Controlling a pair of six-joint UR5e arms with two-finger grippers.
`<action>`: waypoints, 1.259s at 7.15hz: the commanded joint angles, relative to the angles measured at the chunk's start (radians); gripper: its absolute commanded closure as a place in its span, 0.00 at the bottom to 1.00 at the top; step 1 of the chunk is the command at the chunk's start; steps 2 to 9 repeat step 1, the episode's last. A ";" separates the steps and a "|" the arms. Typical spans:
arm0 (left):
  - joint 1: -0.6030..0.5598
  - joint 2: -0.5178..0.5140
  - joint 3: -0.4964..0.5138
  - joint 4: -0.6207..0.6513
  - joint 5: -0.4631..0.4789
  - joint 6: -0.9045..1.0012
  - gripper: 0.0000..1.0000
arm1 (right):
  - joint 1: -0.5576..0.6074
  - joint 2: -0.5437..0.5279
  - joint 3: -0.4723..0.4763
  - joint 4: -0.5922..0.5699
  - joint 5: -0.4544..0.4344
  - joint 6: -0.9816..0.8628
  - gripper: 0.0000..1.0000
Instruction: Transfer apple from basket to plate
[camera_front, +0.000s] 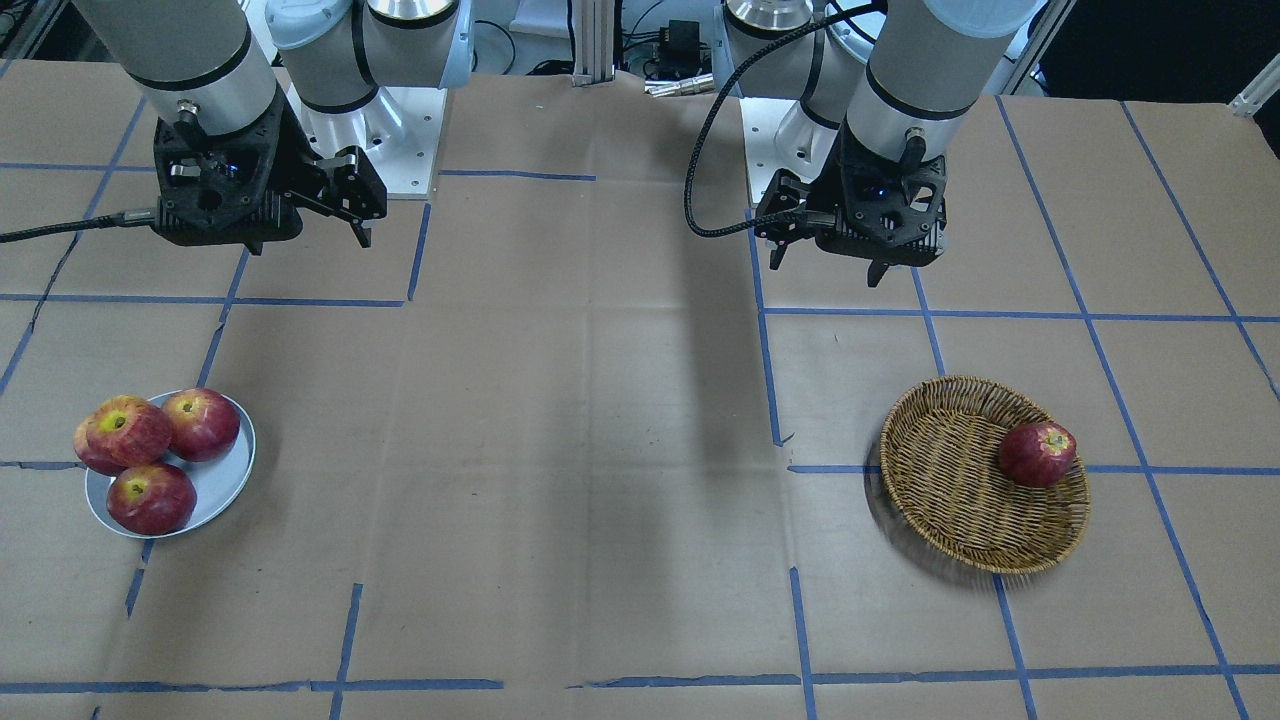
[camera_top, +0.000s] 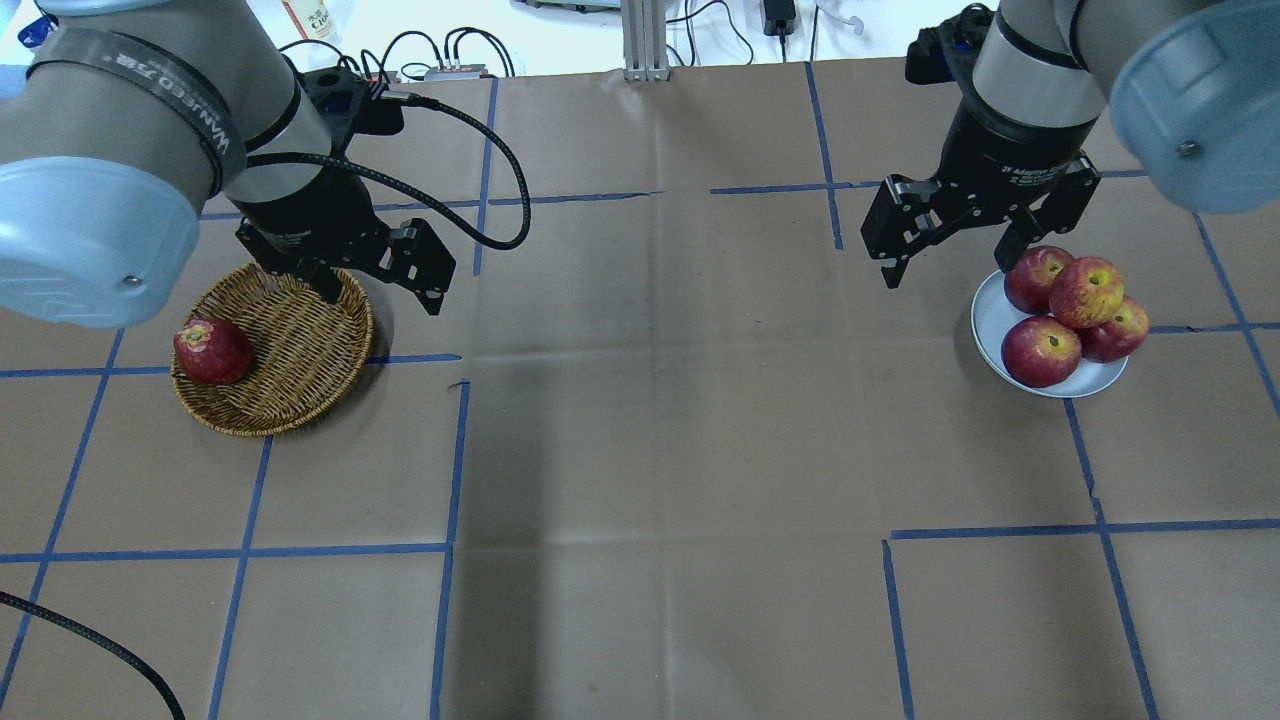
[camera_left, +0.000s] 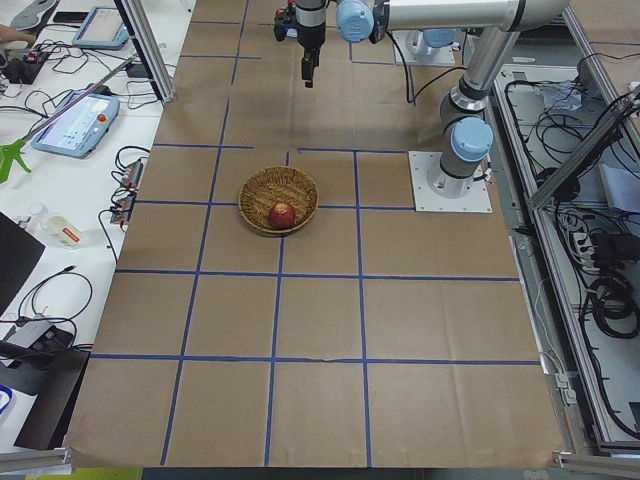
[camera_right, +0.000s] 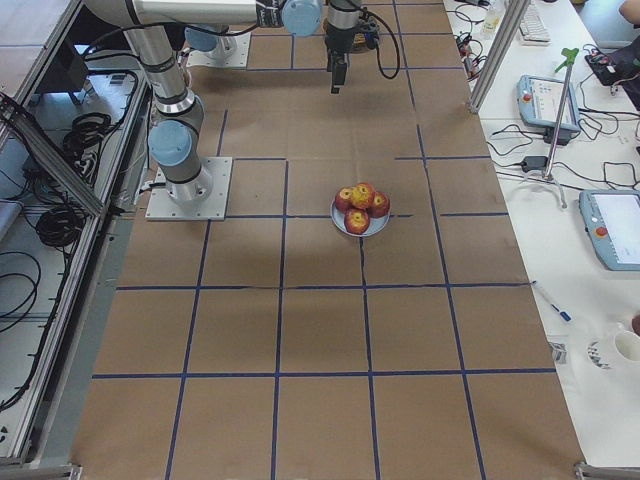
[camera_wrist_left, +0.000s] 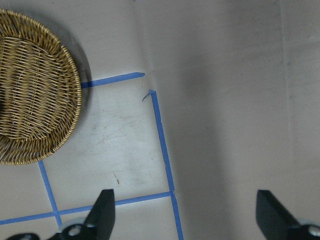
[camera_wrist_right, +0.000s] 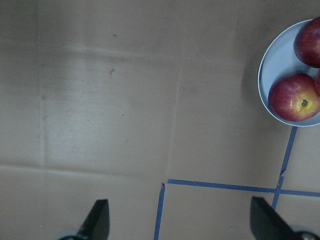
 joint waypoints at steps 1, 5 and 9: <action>0.000 0.000 -0.001 0.002 0.001 0.000 0.01 | 0.000 0.000 0.001 -0.004 0.000 0.000 0.00; 0.000 0.000 -0.001 0.002 0.001 0.000 0.01 | 0.000 0.000 0.001 -0.004 0.000 0.000 0.00; 0.000 0.000 -0.001 0.002 0.001 0.000 0.01 | 0.000 0.000 0.001 -0.004 0.000 0.000 0.00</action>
